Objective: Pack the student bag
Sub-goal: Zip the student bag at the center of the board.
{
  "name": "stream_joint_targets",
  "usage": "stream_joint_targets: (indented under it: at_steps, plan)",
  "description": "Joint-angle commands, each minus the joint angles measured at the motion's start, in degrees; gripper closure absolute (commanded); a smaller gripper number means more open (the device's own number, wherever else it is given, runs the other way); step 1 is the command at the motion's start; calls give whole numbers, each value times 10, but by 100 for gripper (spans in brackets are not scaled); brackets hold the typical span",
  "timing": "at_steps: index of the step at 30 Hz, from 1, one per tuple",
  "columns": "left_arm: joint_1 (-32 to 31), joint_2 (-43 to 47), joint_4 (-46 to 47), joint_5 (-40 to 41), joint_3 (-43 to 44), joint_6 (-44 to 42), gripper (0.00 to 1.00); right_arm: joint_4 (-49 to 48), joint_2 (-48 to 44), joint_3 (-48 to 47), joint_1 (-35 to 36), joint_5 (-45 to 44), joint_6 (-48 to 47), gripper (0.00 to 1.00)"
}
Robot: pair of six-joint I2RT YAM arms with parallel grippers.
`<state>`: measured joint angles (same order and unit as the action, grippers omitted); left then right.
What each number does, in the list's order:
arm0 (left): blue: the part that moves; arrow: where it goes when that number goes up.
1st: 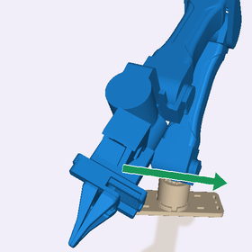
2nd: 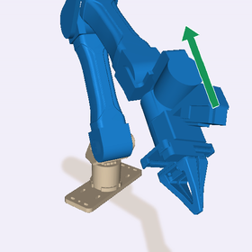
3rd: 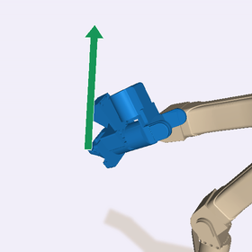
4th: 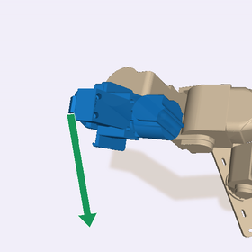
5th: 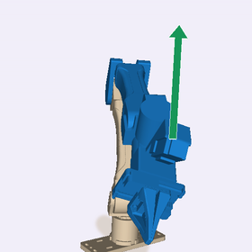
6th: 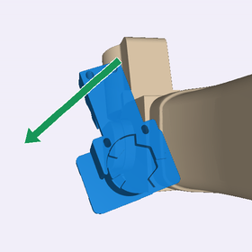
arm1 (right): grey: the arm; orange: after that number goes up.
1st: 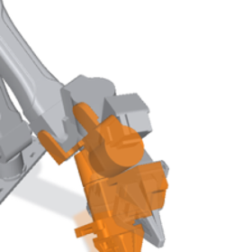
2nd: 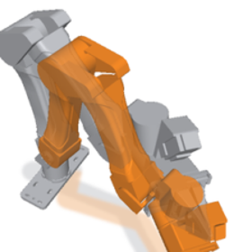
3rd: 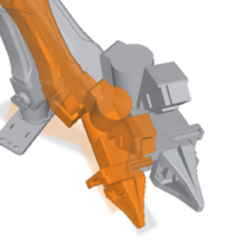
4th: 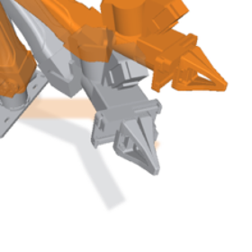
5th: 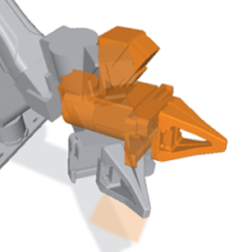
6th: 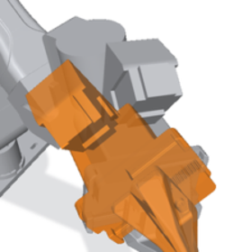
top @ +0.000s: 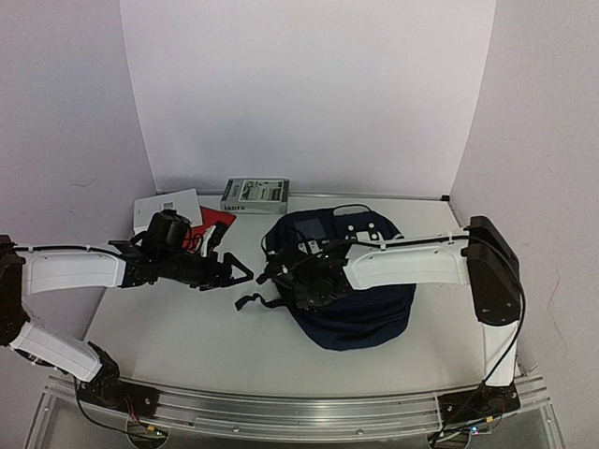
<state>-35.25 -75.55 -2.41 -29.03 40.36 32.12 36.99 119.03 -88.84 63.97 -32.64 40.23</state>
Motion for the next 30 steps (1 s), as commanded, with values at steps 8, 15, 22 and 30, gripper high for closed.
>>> stream_joint_targets:
  at_steps: [8, 15, 22, 30]
  plan:
    - [-36, -91, 138, -71, 45, -130, 20, -42, -162, 8, -52, 85, -47, 100]
    - [-96, -143, 161, -39, 89, -175, 35, -90, -199, 43, -91, 176, -44, 100]
    - [-124, -188, 220, -47, 109, -158, 48, -108, -205, 52, -104, 201, -37, 100]
    - [-130, -255, 282, -70, 123, -125, 64, -137, -208, 60, -114, 231, -32, 100]
